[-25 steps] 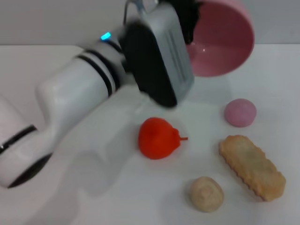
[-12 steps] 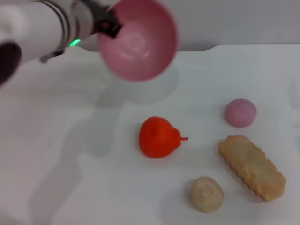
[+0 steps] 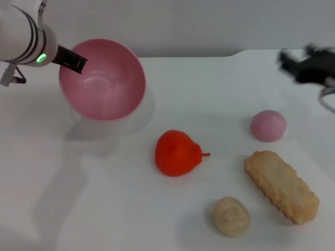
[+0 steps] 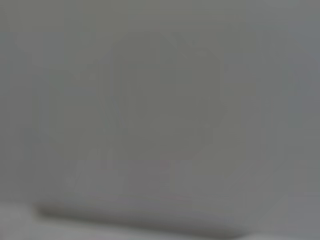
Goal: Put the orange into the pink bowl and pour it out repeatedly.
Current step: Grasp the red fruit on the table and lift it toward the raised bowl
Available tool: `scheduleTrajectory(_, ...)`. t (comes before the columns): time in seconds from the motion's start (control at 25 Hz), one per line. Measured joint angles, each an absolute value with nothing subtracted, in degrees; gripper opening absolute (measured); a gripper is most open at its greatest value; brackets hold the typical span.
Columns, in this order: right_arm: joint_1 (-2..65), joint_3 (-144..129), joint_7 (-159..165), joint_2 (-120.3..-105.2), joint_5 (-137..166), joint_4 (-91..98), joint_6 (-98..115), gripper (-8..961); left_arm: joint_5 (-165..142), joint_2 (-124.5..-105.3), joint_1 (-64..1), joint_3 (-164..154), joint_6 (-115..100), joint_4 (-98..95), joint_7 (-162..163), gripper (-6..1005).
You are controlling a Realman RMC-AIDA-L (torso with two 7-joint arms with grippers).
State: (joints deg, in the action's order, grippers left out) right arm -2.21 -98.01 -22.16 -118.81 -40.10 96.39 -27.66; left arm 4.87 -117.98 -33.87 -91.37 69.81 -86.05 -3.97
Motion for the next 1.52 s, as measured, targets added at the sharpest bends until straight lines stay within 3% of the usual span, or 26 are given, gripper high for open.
scheduleTrajectory(0.08, 5.4, -95.1, -16.6, -118.70, -40.0, 93.3, -41.9, 587, 4.8, -117.97, -33.9, -91.1, 69.8, -85.9, -4.0, 45)
scheduleTrajectory(0.2, 11.0, -95.9, -15.2, -118.87, -40.5, 87.8, -46.2, 587, 4.8, -117.96, -34.4, -91.0, 69.9, -84.6, -4.0, 45)
scheduleTrajectory(0.68, 23.1, -105.6, -11.3, -119.18, -42.9, 74.5, -42.2, 589, 4.9, -117.95, -37.0, -91.3, 70.5, -81.7, -5.0, 45)
scheduleTrajectory(1.52, 29.9, -112.6, -9.8, -119.25, -50.1, 62.8, -37.1, 595, 4.9, -118.04, -38.5, -91.5, 69.5, -79.9, -5.5, 45)
